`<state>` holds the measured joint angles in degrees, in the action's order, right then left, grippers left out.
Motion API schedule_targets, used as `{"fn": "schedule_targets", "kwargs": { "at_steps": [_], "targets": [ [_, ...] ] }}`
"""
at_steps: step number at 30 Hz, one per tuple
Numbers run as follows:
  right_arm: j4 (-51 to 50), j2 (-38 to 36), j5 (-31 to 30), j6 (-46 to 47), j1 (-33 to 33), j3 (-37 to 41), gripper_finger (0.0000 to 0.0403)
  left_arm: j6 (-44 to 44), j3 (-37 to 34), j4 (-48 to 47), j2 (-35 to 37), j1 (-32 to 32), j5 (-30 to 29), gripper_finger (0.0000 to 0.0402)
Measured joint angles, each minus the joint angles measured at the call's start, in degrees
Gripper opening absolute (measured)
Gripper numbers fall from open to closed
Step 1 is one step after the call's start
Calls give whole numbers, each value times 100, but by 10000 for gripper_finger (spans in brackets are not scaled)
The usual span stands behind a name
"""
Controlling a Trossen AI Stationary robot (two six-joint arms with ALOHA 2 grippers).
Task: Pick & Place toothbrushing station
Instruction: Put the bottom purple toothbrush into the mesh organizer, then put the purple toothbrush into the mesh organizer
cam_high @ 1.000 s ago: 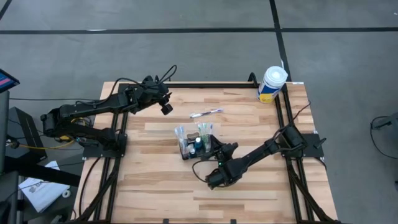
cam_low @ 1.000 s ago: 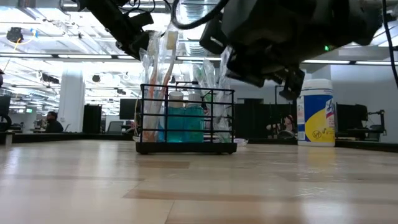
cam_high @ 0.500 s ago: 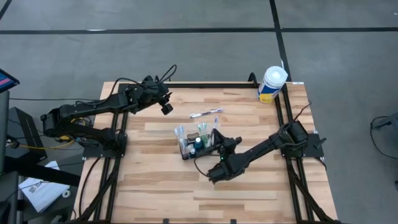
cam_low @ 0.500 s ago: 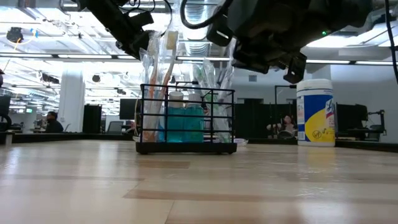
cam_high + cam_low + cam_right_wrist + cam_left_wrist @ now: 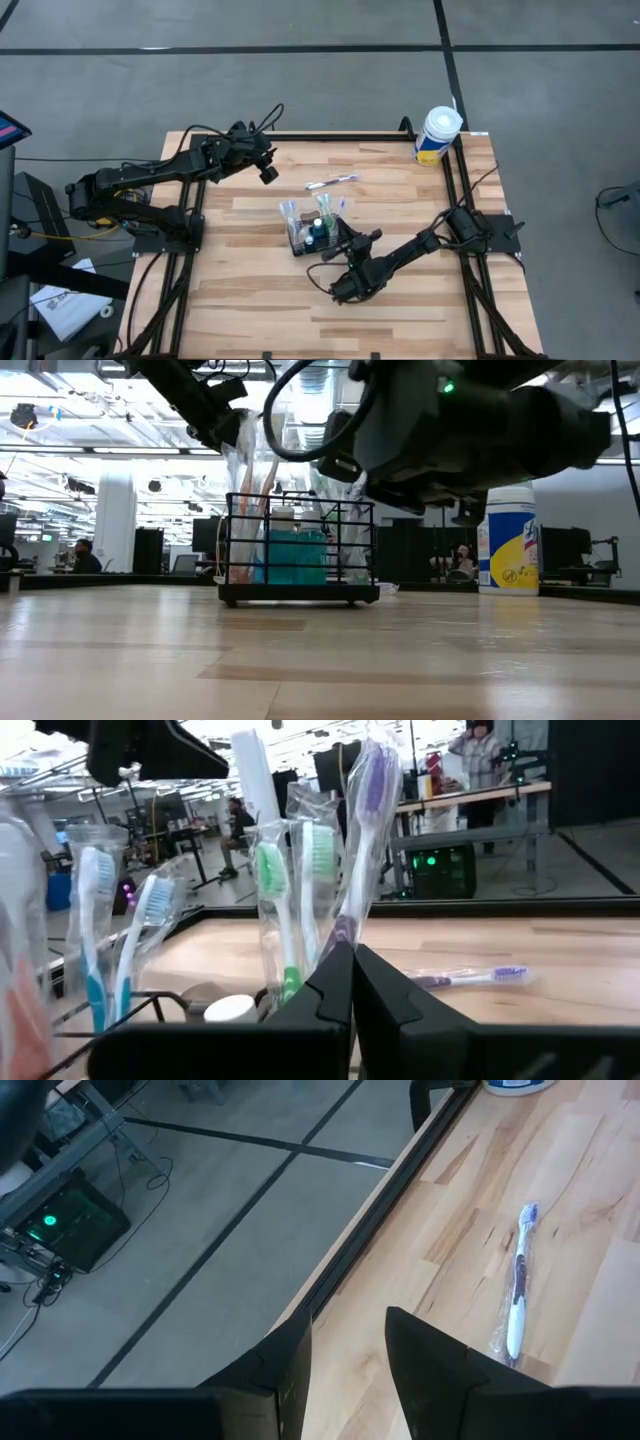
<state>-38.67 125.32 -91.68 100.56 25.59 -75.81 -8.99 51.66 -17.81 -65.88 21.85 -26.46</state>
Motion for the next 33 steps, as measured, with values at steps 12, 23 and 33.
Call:
{"fn": "schedule_targets", "kwargs": {
  "at_steps": [12,23,33],
  "targets": [
    [227,32,176,-149,236,-21,3,88,0,86,-1,0,160,122],
    [-310,-492,665,339,259,-11,178,162,0,58,-1,0,550,122],
    [-735,-1149,2090,-347,328,-11,292,265,0,25,-1,0,751,122]
  ]
}}
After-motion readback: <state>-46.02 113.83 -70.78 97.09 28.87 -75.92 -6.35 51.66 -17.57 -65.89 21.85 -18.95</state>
